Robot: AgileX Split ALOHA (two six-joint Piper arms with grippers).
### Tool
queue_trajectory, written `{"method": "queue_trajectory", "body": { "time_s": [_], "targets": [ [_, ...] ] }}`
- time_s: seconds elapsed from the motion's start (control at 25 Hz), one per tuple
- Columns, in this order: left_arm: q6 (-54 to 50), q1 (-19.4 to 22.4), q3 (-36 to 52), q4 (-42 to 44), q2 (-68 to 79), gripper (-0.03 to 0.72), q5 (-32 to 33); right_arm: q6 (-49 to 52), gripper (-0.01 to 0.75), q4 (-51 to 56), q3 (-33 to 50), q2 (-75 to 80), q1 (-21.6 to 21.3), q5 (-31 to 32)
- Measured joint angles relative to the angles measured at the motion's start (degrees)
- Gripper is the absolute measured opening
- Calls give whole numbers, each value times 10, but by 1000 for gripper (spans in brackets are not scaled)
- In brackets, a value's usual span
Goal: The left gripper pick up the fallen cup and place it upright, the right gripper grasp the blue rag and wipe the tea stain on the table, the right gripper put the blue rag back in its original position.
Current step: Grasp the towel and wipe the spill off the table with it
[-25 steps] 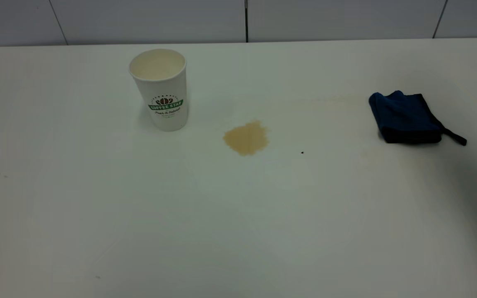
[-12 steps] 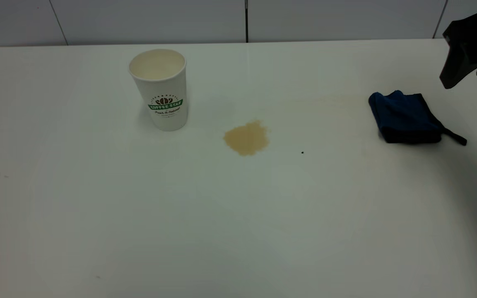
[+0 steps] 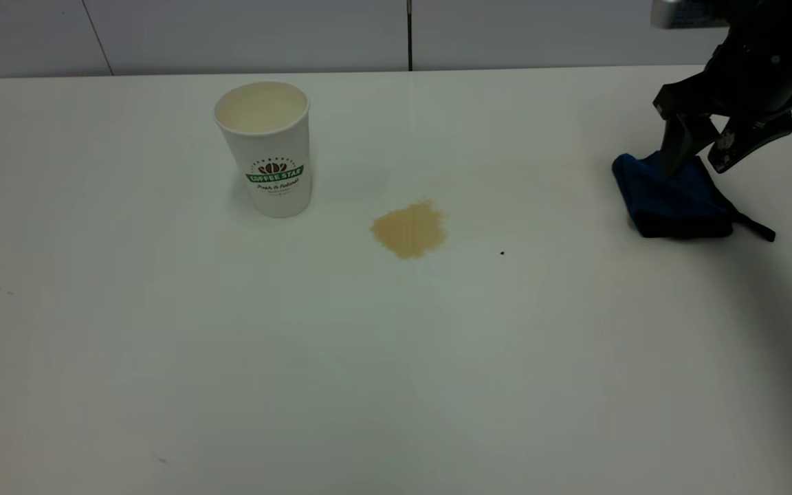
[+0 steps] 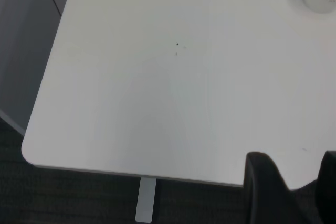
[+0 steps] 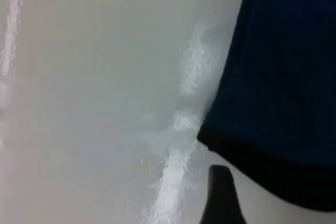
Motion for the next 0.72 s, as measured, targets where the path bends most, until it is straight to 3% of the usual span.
{"method": "queue_trajectory", "body": {
  "time_s": [0.4,0.72],
  "targets": [
    [0,0,0,0,0,278,0,22,588,-14,-136,117,-1,34],
    [0,0,0,0,0,278,0,73,583,-62,-179,152,-3,51]
  ]
}}
